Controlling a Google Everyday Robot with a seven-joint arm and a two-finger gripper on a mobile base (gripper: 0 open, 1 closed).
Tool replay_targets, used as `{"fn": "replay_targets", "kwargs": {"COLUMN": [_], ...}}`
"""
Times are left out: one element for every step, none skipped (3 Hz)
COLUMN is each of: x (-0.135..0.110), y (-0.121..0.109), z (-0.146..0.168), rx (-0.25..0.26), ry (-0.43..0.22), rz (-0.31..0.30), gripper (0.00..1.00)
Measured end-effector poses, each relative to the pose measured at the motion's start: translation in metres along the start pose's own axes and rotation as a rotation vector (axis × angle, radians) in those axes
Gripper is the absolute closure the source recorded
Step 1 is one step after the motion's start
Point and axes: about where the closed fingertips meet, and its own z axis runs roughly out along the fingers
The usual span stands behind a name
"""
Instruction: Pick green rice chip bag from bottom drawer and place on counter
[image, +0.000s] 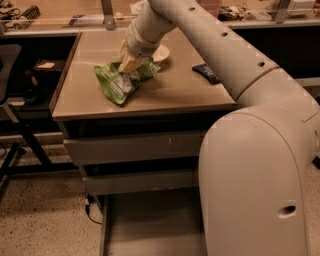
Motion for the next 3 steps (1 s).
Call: {"fn": "replay_targets", "kwargs": {"x": [0.0000, 0.0000, 0.0000], "y": [0.0000, 0.0000, 0.0000], "z": [0.0000, 0.0002, 0.0002], "rx": [0.000, 0.000, 0.000], "ry": [0.000, 0.000, 0.000], "rz": [0.000, 0.000, 0.000], "gripper": [0.12, 0.00, 0.00]}}
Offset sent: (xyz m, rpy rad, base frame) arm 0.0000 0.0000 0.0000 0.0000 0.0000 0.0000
